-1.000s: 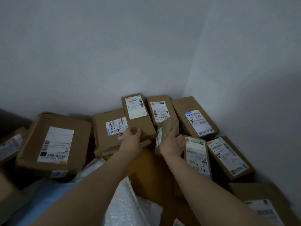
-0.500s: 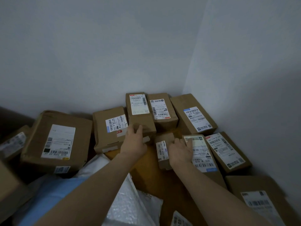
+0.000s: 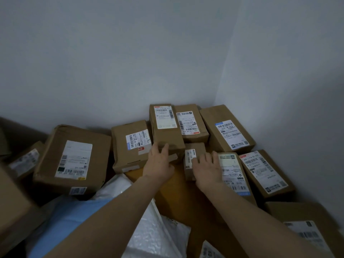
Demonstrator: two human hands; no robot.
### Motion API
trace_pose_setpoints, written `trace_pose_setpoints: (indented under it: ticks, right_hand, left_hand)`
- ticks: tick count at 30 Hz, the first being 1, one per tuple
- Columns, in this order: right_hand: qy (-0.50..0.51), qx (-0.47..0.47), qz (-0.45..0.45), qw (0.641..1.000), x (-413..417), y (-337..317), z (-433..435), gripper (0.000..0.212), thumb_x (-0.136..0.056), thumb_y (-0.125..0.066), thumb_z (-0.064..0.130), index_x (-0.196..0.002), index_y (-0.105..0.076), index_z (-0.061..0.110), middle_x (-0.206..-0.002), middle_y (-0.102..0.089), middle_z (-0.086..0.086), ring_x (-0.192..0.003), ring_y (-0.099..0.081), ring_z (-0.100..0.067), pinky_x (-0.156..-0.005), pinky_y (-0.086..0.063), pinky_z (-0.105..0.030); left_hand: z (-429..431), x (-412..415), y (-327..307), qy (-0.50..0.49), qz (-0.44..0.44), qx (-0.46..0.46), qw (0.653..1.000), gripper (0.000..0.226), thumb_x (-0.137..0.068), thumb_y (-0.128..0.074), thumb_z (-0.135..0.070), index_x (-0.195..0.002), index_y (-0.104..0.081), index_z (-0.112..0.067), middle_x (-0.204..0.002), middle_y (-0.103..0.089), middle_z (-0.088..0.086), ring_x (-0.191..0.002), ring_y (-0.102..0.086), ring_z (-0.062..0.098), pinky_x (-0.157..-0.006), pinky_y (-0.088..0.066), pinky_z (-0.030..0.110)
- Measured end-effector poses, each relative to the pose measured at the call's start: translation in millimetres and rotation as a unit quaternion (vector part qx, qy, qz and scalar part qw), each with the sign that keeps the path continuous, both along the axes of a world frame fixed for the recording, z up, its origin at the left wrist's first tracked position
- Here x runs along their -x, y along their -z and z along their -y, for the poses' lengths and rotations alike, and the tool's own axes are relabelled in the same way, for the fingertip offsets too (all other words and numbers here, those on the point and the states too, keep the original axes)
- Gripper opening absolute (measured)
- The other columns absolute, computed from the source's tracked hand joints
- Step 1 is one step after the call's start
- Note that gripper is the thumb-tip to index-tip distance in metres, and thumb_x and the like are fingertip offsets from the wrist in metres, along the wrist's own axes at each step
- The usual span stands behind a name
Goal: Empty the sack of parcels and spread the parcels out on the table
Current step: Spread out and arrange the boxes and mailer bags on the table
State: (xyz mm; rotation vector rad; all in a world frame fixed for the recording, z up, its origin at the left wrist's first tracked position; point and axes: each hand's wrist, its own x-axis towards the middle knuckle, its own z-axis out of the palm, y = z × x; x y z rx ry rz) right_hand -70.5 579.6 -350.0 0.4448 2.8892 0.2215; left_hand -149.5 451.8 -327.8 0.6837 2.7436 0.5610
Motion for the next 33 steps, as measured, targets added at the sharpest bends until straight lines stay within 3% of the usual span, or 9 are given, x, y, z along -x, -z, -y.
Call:
trace_pose_setpoints:
  ticks: [3,8,12,17,20,23,25,27,33]
  right_hand:
    - [0.002,0.035,-0.036,0.999,4.4,-4.5,2.7,0.059,-0.082,-0.056,0.043,-0.133,-0.039,0.016,-0.136,-0.041,-0.012,-0.131,-0.031,-0.031,-0.114,-0.011,-0.048]
    - [-0.067,0.085,-0.208,0.972,31.1,-21.1,41.5,0.035,-0.077,-0.061,0.023,-0.112,-0.055,0.024,-0.121,-0.052,-0.002,-0.118,-0.043,-0.023,-0.104,-0.025,-0.039]
    - [-0.120,0.194,-0.178,0.957,63.3,-30.9,101.6,0.038,-0.085,-0.054,0.021,-0.122,-0.050,0.026,-0.127,-0.048,0.003,-0.123,-0.040,-0.018,-0.108,-0.020,-0.037]
    - [-0.169,0.290,-0.088,0.938,99.6,-24.4,171.1,0.060,-0.085,-0.060,0.029,-0.139,-0.034,0.030,-0.141,-0.035,0.000,-0.129,-0.037,-0.023,-0.107,-0.023,-0.040]
    - [-0.184,0.376,-0.035,0.908,118.0,-23.0,205.8,0.089,-0.080,-0.071,0.031,-0.148,-0.013,0.031,-0.151,-0.014,-0.001,-0.134,-0.029,-0.027,-0.108,-0.029,-0.043]
    - [-0.171,0.463,-0.050,0.868,130.6,-26.2,221.5,0.101,-0.080,-0.071,0.019,-0.148,-0.001,0.041,-0.155,0.009,-0.003,-0.142,-0.018,-0.029,-0.112,-0.031,-0.045]
    - [-0.171,0.459,-0.083,0.868,136.7,-27.4,221.2,0.099,-0.079,-0.071,0.017,-0.147,-0.005,0.044,-0.155,0.012,-0.004,-0.143,-0.016,-0.029,-0.113,-0.031,-0.044]
    - [-0.161,0.434,-0.106,0.880,141.2,-26.6,216.4,0.090,-0.078,-0.074,0.031,-0.146,-0.017,0.043,-0.154,0.008,-0.002,-0.142,-0.017,-0.028,-0.112,-0.033,-0.044]
    - [-0.132,0.418,-0.190,0.879,150.2,-30.2,219.3,0.092,-0.075,-0.076,0.037,-0.147,-0.018,0.035,-0.156,0.010,-0.004,-0.143,-0.013,-0.028,-0.107,-0.035,-0.043]
  left_hand:
    - [17.5,8.9,-4.7,-0.026,-0.009,0.004,1.000,0.063,-0.091,-0.056,-0.022,-0.146,-0.025,-0.022,-0.157,-0.011,0.010,-0.145,-0.012,0.030,-0.112,-0.031,0.041]
    - [72.4,29.3,-9.7,-0.108,-0.074,0.073,0.989,0.066,-0.090,-0.054,-0.029,-0.147,-0.024,-0.020,-0.155,-0.015,0.015,-0.145,-0.013,0.032,-0.118,-0.013,0.047]
    - [126.1,43.2,-18.7,-0.236,-0.093,0.133,0.958,0.077,-0.087,-0.056,-0.028,-0.150,-0.013,-0.017,-0.158,0.004,0.015,-0.146,0.011,0.034,-0.112,0.011,0.057]
    - [188.1,61.2,-27.6,-0.392,-0.074,0.144,0.905,0.101,-0.085,-0.060,-0.040,-0.150,0.008,-0.003,-0.155,0.013,0.028,-0.144,0.013,0.040,-0.114,0.010,0.053]
    - [208.7,70.5,-24.1,-0.426,-0.046,0.072,0.901,0.085,-0.091,-0.048,-0.037,-0.150,0.001,0.000,-0.148,-0.029,0.027,-0.140,-0.025,0.037,-0.116,0.009,0.046]
    - [207.2,70.8,-26.7,-0.400,-0.066,-0.053,0.913,0.053,-0.096,-0.036,-0.028,-0.143,-0.030,-0.004,-0.125,-0.058,0.015,-0.120,-0.051,0.031,-0.116,-0.018,0.043]
    - [204.3,64.9,-30.5,-0.388,-0.069,-0.189,0.899,0.034,-0.097,-0.036,-0.020,-0.126,-0.050,-0.011,-0.107,-0.062,0.008,-0.105,-0.058,0.026,-0.090,-0.041,0.033]
    - [204.6,59.9,-33.1,-0.400,-0.071,-0.297,0.864,0.031,-0.098,-0.035,-0.016,-0.120,-0.058,-0.015,-0.097,-0.059,0.000,-0.094,-0.057,0.017,-0.076,-0.042,0.026]
    - [208.8,63.5,-33.7,-0.416,-0.065,-0.400,0.814,0.036,-0.098,-0.036,-0.014,-0.126,-0.059,-0.016,-0.112,-0.064,0.001,-0.101,-0.055,0.012,-0.095,-0.047,0.033]
